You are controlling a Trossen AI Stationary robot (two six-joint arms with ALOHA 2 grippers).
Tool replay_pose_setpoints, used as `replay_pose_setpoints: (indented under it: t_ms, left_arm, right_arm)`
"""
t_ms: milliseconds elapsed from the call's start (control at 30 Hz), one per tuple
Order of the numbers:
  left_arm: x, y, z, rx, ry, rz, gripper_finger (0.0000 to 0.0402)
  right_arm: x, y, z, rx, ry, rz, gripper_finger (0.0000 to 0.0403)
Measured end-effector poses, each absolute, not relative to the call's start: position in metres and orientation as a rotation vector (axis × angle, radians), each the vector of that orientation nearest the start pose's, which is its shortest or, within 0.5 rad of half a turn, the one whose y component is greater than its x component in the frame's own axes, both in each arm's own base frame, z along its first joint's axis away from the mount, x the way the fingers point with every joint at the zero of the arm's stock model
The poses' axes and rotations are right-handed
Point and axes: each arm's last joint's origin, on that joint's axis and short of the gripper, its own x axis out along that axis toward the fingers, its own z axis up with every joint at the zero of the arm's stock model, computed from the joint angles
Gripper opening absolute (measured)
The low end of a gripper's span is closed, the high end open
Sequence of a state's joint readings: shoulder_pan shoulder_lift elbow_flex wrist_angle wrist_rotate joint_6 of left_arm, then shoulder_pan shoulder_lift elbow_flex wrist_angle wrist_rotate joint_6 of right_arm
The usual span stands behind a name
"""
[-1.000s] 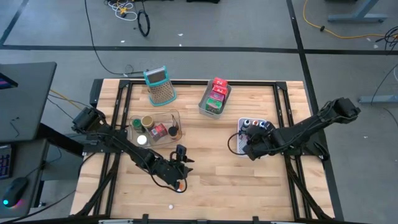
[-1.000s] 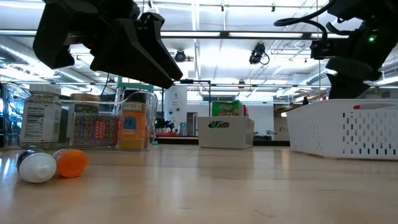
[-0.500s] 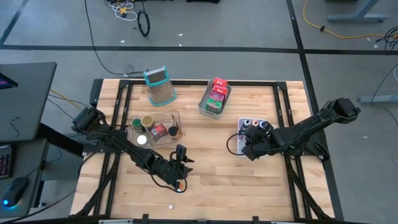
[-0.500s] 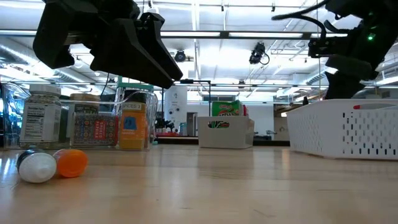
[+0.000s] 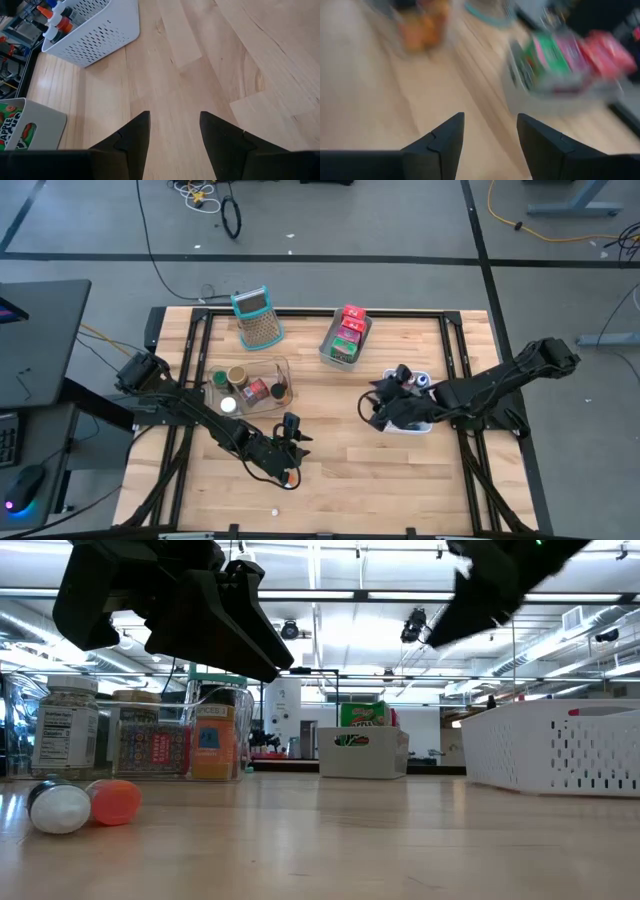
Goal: Pick & Place Kitchen Items
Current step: Put the orange food coloring bottle into the white bin
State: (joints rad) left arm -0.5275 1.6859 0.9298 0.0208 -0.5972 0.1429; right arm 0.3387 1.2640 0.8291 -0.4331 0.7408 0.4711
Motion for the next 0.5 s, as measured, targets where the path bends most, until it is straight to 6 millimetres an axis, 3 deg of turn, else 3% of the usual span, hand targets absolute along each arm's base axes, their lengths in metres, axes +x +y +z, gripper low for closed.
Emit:
replay_pose_setpoints:
  t_ms: [233,500]
  left_arm:
    - [0.300,-0.156,0.180,0.530,0.629,0.022,0.0181]
    - [0.305,-0.156,0.186,0.512,0.555,0.062,0.0181]
  right_arm:
    - [0.259,0.073,0.264,-0.056,0.409,-0.307,0.0194]
    - [0.267,0.079,0.283,-0.042,0.228,-0.175,0.0194]
